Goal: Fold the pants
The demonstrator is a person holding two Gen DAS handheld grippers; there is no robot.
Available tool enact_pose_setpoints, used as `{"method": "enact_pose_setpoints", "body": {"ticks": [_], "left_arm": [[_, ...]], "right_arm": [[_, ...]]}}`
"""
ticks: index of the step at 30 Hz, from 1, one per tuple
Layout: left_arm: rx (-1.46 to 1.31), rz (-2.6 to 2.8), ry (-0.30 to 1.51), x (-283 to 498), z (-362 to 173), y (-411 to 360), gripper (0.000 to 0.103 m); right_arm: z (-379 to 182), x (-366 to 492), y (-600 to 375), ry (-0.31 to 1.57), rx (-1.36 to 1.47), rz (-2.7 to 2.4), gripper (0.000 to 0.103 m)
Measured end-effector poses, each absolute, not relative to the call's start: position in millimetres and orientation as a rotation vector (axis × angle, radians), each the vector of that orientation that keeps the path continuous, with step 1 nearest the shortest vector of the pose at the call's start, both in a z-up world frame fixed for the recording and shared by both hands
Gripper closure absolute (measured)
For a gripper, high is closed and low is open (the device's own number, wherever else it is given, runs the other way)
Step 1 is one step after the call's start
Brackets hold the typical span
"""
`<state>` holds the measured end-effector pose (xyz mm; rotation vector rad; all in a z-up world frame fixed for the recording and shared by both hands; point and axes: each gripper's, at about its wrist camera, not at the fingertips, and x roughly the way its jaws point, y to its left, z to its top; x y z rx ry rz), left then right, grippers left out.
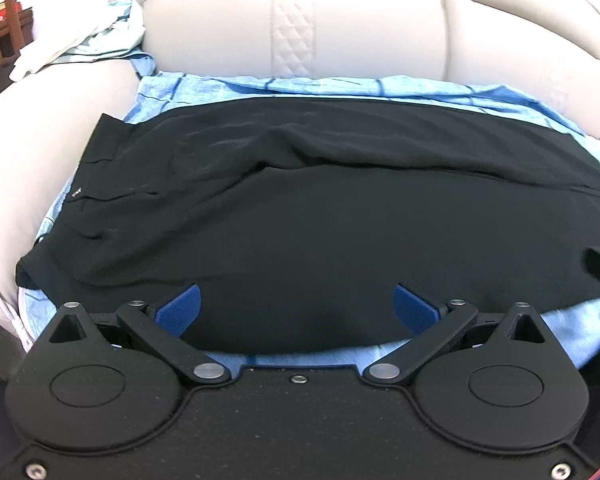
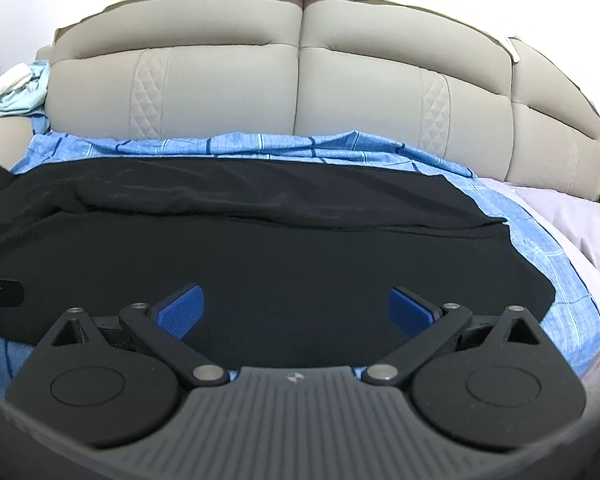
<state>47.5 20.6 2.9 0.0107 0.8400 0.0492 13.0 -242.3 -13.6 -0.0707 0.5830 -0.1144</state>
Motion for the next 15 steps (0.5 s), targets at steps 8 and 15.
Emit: {"method": "enact_pose_setpoints", "body": {"ticks": [8,15], "left_arm": [[-0.087,0.211,0.924,122.4,-10.3,83.7,0.007],[-0.342,0.384,0.839,201.1,2.0,172.5,0.014]], "right_arm": [[-3.9,77.1,-293.7,0.527,-0.029,-0.248,0.000],[5.9,154.2,-374.9,0.516,0.200,-0.298,0.000]]}}
